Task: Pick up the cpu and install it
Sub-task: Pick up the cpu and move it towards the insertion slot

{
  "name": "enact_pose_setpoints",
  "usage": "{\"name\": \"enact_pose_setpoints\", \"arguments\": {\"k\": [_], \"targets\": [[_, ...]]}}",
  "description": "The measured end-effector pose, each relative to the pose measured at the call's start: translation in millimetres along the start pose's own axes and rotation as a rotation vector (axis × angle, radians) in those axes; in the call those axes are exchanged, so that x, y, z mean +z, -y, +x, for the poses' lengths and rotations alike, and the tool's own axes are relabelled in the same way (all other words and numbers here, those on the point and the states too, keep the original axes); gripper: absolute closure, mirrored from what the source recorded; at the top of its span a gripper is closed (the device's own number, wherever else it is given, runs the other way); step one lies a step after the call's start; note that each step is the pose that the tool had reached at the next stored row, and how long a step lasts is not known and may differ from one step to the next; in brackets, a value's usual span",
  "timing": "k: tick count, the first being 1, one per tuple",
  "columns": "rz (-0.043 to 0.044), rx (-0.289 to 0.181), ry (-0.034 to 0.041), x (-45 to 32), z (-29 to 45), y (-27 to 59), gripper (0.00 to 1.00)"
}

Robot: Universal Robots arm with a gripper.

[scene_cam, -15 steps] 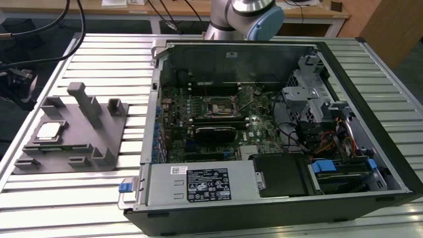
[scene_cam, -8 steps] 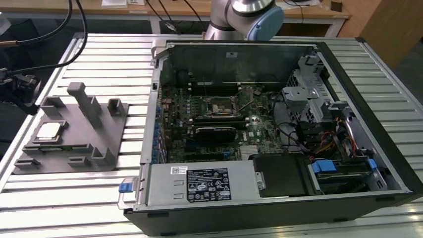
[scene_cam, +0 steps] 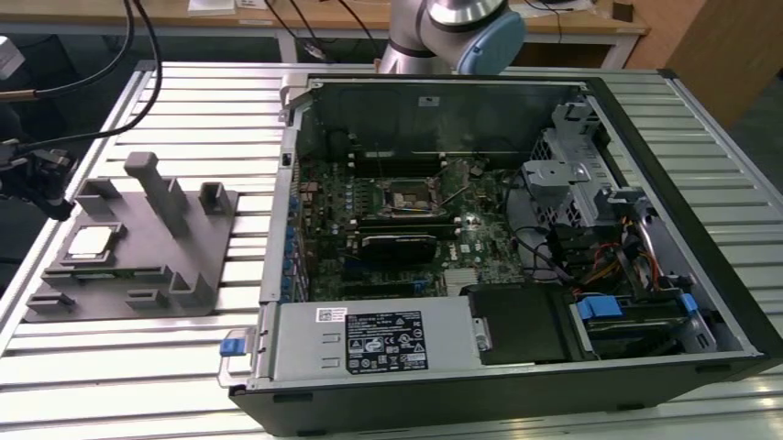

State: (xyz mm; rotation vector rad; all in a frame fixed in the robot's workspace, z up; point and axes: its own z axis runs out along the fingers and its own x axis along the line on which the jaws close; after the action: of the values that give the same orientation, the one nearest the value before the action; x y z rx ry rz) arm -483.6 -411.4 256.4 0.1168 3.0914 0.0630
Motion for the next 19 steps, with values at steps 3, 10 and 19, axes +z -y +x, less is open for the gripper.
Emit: {"name": "enact_pose_setpoints", "arguments": {"k": [3,10,19], "targets": [[0.0005,0.000,0.0001,5.5,0.6,0.2,0.89],[0.0005,0.000,0.0001,18.2,1.4,0.7,0.89],[0.0006,-0.001,0.0001,34.5,2.5,1.5,0.89]]}}
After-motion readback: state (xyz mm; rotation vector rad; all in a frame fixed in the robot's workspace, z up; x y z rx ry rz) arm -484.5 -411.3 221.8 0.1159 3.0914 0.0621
